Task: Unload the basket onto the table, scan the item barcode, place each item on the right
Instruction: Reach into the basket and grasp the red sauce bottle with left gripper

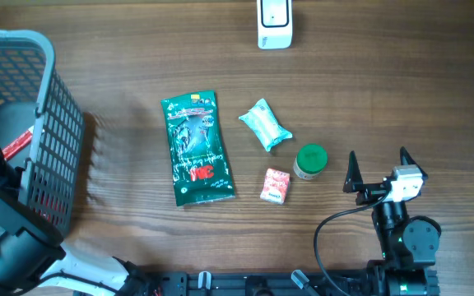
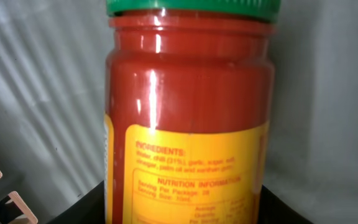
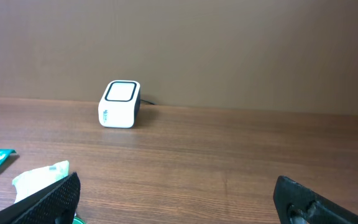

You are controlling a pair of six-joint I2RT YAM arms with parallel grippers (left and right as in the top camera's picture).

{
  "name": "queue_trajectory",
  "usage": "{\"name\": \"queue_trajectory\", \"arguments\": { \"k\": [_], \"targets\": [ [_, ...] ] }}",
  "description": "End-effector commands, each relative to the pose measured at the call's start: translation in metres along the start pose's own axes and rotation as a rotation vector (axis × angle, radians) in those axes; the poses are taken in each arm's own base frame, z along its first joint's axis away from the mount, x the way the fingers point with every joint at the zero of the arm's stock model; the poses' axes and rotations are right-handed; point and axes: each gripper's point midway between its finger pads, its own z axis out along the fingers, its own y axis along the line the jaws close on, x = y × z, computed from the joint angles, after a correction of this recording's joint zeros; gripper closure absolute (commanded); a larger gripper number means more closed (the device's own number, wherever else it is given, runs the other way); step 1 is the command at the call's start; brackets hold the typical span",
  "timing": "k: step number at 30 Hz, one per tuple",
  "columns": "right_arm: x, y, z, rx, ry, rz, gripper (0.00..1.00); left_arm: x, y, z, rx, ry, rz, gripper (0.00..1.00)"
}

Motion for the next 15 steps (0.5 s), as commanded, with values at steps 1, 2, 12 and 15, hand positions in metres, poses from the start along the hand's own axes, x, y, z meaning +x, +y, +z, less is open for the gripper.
{"name": "queue_trajectory", "arguments": {
  "k": [1, 2, 12, 15],
  "targets": [
    [0.0, -0.001, 0.0, 0.009, -0.003, -0.018, 0.0, 0.003, -0.003, -0.01, 0.041, 0.015, -0.009, 0.51],
    [0.0, -0.001, 0.0, 0.008, -0.003, -0.018, 0.0, -0.001, -0.003, -0.019, 0.049, -0.003, -0.012, 0.52],
    [0.0, -0.001, 0.0, 0.008, -0.003, -0.018, 0.0, -0.051, -0.015, -0.21, 0.401, -0.411, -0.052, 0.5],
    [0.0, -0.001, 0.0, 0.008, -0.003, -0.018, 0.0, -0.049, -0.016, -0.288, 0.581, -0.597, -0.036, 0.5]
  ]
}}
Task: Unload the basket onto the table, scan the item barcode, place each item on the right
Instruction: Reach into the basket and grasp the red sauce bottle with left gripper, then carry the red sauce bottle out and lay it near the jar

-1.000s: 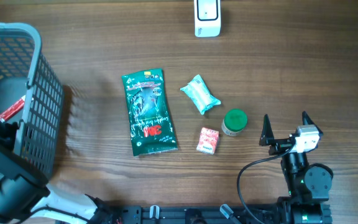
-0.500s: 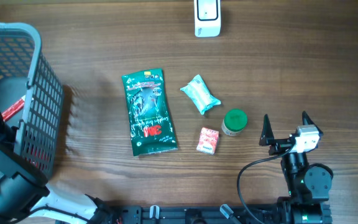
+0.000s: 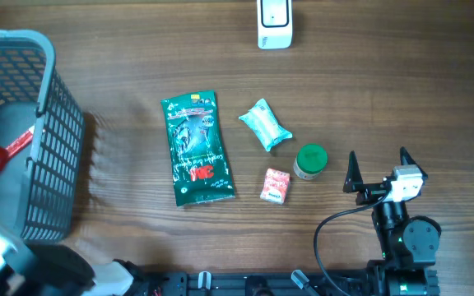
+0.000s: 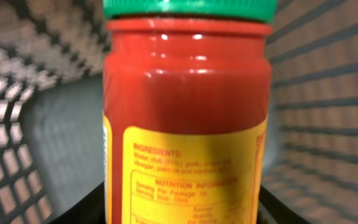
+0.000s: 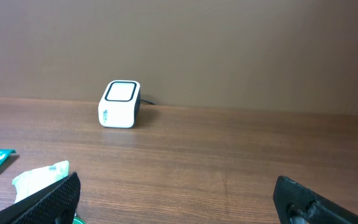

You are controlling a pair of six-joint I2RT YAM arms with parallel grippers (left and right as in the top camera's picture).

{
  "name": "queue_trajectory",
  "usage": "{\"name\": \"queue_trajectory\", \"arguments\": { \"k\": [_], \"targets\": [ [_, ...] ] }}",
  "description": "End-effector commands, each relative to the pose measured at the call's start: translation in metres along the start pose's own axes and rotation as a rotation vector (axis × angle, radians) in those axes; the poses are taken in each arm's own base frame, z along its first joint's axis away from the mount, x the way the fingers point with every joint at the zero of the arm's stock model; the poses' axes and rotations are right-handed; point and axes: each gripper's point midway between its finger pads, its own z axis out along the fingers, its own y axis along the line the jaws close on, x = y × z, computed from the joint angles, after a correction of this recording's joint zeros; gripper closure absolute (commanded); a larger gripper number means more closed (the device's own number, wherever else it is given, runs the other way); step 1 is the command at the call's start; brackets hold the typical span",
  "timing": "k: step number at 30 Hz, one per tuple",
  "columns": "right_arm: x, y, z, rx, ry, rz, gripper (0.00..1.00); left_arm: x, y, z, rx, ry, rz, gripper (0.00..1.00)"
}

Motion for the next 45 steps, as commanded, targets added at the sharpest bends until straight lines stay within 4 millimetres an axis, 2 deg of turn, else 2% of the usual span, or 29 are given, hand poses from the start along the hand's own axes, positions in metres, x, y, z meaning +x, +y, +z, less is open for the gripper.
{"name": "queue_trajectory", "arguments": {
  "k": [1, 4, 6, 7, 9, 10, 13, 14, 17, 19, 23, 27, 32, 36, 39, 42, 45],
  "targets": [
    [0.0, -0.001, 0.0, 0.009, -0.003, -0.018, 0.0, -0.029, -0.045, -0.092, 0.297, -0.215, 0.022, 0.5],
    [0.0, -0.001, 0.0, 0.009, -0.003, -0.018, 0.0, -0.026, -0.087, -0.178, 0.62, -0.363, 0.092, 0.49],
    [0.0, -0.001, 0.0, 0.008, -0.003, -0.018, 0.0, -0.009, -0.11, -0.225, 0.801, -0.403, 0.161, 0.49],
    [0.0, -0.001, 0.0, 0.008, -0.003, -0.017, 0.0, 0.007, -0.122, -0.25, 0.893, -0.409, 0.217, 0.49],
    [0.0, -0.001, 0.0, 0.009, -0.003, -0.018, 0.0, 0.04, -0.14, -0.28, 1.014, -0.384, 0.31, 0.49],
    [0.0, -0.001, 0.0, 0.009, -0.003, -0.017, 0.0, 0.076, -0.155, -0.298, 1.097, -0.326, 0.395, 0.49],
    [0.0, -0.001, 0.0, 0.009, -0.003, -0.018, 0.0, 0.13, -0.173, -0.306, 1.17, -0.186, 0.515, 0.49],
    [0.0, -0.001, 0.0, 0.008, -0.003, -0.018, 0.0, 0.142, -0.178, -0.304, 1.177, -0.155, 0.553, 0.49],
    [0.0, -0.001, 0.0, 0.009, -0.003, -0.017, 0.0, 0.19, -0.196, -0.279, 1.12, -0.026, 0.67, 0.49],
    [0.0, -0.001, 0.0, 0.009, -0.003, -0.018, 0.0, 0.224, -0.207, -0.251, 1.043, 0.073, 0.741, 0.49],
    [0.0, -0.001, 0.0, 0.008, -0.003, -0.017, 0.0, 0.313, -0.226, -0.19, 0.907, 0.308, 0.919, 0.49],
    [0.0, -0.001, 0.0, 0.009, -0.003, -0.017, 0.0, 0.395, -0.232, -0.13, 0.779, 0.496, 1.06, 0.49],
    [0.0, -0.001, 0.0, 0.009, -0.003, -0.018, 0.0, 0.467, -0.23, -0.069, 0.64, 0.636, 1.167, 0.5],
    [0.0, -0.001, 0.0, 0.009, -0.003, -0.017, 0.0, 0.501, -0.23, -0.04, 0.59, 0.677, 1.21, 0.5],
    [0.0, -0.001, 0.0, 0.009, -0.003, -0.017, 0.0, 0.518, -0.23, -0.027, 0.573, 0.687, 1.239, 0.49],
    [0.0, -0.001, 0.0, 0.008, -0.003, -0.017, 0.0, 0.52, -0.231, -0.017, 0.532, 0.619, 1.268, 0.47],
    [0.0, -0.001, 0.0, 0.009, -0.003, -0.017, 0.0, 0.522, -0.232, -0.017, 0.526, 0.577, 1.292, 0.46]
  ]
}}
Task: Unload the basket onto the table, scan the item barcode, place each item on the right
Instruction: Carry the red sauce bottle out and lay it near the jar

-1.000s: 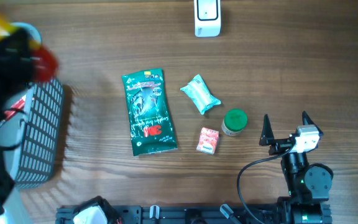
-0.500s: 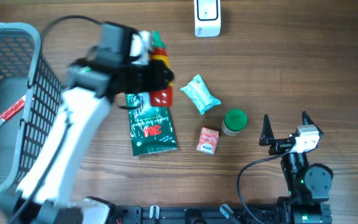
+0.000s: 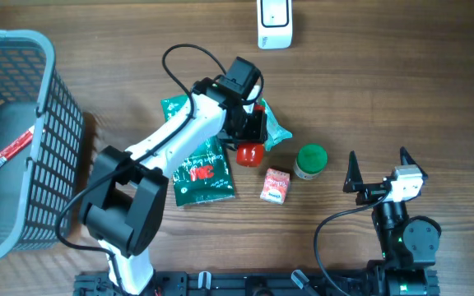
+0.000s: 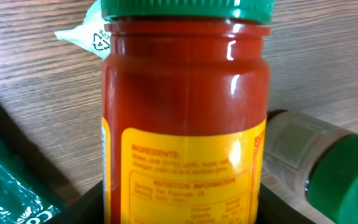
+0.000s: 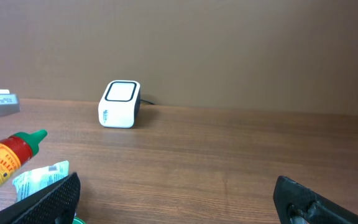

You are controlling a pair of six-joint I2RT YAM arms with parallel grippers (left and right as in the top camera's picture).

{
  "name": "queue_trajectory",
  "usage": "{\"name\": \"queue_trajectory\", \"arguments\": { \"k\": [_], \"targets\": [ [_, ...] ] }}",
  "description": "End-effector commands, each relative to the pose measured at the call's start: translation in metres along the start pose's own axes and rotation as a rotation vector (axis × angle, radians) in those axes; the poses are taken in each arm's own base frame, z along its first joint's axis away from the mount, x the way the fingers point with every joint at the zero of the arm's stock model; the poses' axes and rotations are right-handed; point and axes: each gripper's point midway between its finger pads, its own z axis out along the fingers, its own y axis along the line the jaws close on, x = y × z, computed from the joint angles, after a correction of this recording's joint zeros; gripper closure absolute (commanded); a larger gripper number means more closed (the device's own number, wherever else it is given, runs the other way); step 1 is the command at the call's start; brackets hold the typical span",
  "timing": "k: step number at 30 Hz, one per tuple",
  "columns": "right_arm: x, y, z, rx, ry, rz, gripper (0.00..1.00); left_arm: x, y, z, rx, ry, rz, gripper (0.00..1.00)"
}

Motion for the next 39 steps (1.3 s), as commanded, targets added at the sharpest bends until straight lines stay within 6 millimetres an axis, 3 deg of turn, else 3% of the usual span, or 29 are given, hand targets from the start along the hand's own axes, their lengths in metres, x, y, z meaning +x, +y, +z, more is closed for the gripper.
{"name": "queue_trajectory", "arguments": {
  "k": [1, 8, 12, 18, 27, 29, 32, 34, 35, 36, 39],
  "targets": [
    [0.0, -0.001, 0.0, 0.009, -0.003, -0.017, 0.0, -0.003, -0.002, 0.003, -0.041, -0.033, 0.033, 0.46],
    [0.0, -0.001, 0.0, 0.009, -0.003, -0.018, 0.0, -0.005, -0.035, 0.014, -0.013, -0.091, -0.034, 0.46],
    [0.0, -0.001, 0.0, 0.009, -0.003, -0.017, 0.0, -0.002, -0.034, 0.027, -0.121, -0.145, -0.099, 0.43],
    [0.0, -0.001, 0.0, 0.008, -0.003, -0.017, 0.0, -0.006, -0.064, 0.044, -0.108, -0.199, 0.156, 0.36],
    [0.0, -0.001, 0.0, 0.008, -0.003, -0.018, 0.0, -0.023, -0.079, 0.044, -0.056, -0.275, 0.168, 0.34],
    [0.0, -0.001, 0.0, 0.008, -0.003, -0.018, 0.0, -0.027, -0.082, 0.041, -0.049, -0.293, 0.168, 0.28],
    [0.0, -0.001, 0.0, 0.009, -0.003, -0.017, 0.01, -0.049, -0.092, 0.0, -0.015, -0.384, 0.22, 0.21],
    [0.0, -0.001, 0.0, 0.009, -0.003, -0.018, 0.0, -0.066, -0.095, -0.046, -0.003, -0.468, 0.239, 0.0],
    [0.0, -0.001, 0.0, 0.008, -0.003, -0.018, 0.0, -0.074, -0.092, -0.068, -0.01, -0.512, 0.224, 0.0],
    [0.0, -0.001, 0.0, 0.009, -0.003, -0.018, 0.0, -0.083, -0.085, -0.107, -0.019, -0.585, 0.195, 0.0],
    [0.0, -0.001, 0.0, 0.009, -0.003, -0.018, 0.01, -0.086, -0.062, -0.177, -0.011, -0.692, 0.137, 0.0]
  ]
}}
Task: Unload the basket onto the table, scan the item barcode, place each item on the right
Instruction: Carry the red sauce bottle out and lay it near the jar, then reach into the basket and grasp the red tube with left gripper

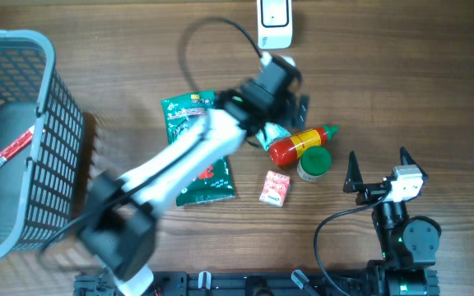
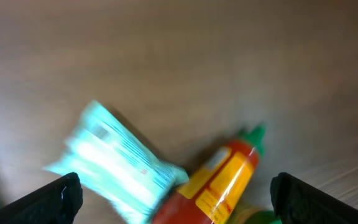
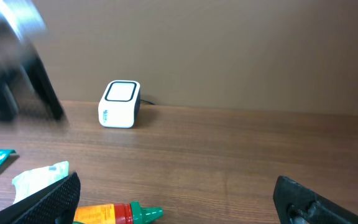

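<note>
The red sauce bottle (image 1: pixel 299 143) with a yellow label and green spout lies on its side on the table, against a teal packet (image 1: pixel 263 125) and a green-capped jar (image 1: pixel 313 161). In the left wrist view the bottle (image 2: pixel 224 179) lies below my left gripper (image 2: pixel 178 200), which hangs open and blurred above it. From overhead the left gripper (image 1: pixel 295 105) is between the bottle and the white scanner (image 1: pixel 274 21) at the far edge. My right gripper (image 3: pixel 176 202) rests open at the near right, with the bottle (image 3: pixel 114 214) in front of it and the scanner (image 3: pixel 120 104) beyond.
A green pouch (image 1: pixel 196 148) and a small red box (image 1: pixel 276 187) lie near the bottle. A grey basket (image 1: pixel 52 140) stands at the left with a red sachet (image 1: pixel 12 148) inside. The left arm (image 1: pixel 196 156) stretches diagonally across the middle of the table.
My left gripper was shut on the sauce bottle above the teal packet. Now it is open and nearer the scanner, and the bottle lies on the table beside the jar. The right arm has not moved.
My left gripper held the sauce bottle inside the basket at the first two moments. Then it held the bottle over the middle of the table by the teal packet. Now the bottle lies released beside the jar. The right gripper has stayed open throughout.
</note>
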You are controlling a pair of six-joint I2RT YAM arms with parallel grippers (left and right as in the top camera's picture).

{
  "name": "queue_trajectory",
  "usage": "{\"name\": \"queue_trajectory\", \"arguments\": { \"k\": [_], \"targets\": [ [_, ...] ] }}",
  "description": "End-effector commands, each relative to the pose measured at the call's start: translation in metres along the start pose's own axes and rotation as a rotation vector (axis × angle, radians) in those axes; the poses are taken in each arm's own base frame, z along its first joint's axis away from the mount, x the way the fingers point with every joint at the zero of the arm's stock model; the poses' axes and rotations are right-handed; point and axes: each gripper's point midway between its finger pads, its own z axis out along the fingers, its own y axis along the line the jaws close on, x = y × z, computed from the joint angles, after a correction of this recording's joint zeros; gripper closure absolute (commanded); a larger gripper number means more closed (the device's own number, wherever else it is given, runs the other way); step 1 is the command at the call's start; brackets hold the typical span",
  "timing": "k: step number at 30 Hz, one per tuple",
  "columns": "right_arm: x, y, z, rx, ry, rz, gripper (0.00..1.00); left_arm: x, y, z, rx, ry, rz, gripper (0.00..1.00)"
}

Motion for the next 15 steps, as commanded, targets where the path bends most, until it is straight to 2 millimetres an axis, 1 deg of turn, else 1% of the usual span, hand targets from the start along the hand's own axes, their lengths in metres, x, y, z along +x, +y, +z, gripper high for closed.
{"name": "queue_trajectory", "arguments": {
  "k": [1, 3, 4, 6, 7, 9, 10, 11, 12, 14, 15],
  "targets": [
    [0.0, -0.001, 0.0, 0.008, -0.003, -0.018, 0.0, -0.071, 0.034, -0.109, -0.037, -0.25, -0.053, 0.0],
    [0.0, -0.001, 0.0, 0.009, -0.003, -0.018, 0.0, -0.077, 0.065, -0.142, -0.113, -0.294, -0.048, 0.0],
    [0.0, -0.001, 0.0, 0.008, -0.003, -0.018, 0.0, -0.082, 0.078, -0.156, -0.147, -0.324, -0.06, 0.0],
    [0.0, -0.001, 0.0, 0.009, -0.003, -0.018, 0.0, -0.097, 0.119, -0.203, -0.248, -0.451, -0.178, 0.0],
    [0.0, -0.001, 0.0, 0.009, -0.003, -0.017, 0.0, -0.1, 0.133, -0.22, -0.274, -0.496, -0.231, 0.0],
    [0.0, -0.001, 0.0, 0.008, -0.003, -0.017, 0.0, -0.104, 0.168, -0.267, -0.335, -0.615, -0.372, 0.0],
    [0.0, -0.001, 0.0, 0.008, -0.003, -0.018, 0.0, -0.103, 0.184, -0.287, -0.359, -0.664, -0.432, 0.0],
    [0.0, -0.001, 0.0, 0.009, -0.003, -0.017, 0.0, -0.101, 0.198, -0.303, -0.381, -0.7, -0.48, 0.0],
    [0.0, -0.001, 0.0, 0.009, -0.003, -0.018, 0.0, -0.097, 0.217, -0.321, -0.415, -0.742, -0.546, 0.0],
    [0.0, -0.001, 0.0, 0.009, -0.003, -0.017, 0.0, -0.085, 0.251, -0.345, -0.474, -0.796, -0.679, 0.0],
    [0.0, -0.001, 0.0, 0.009, -0.003, -0.018, 0.0, -0.075, 0.272, -0.355, -0.52, -0.815, -0.762, 0.0]
  ]
}}
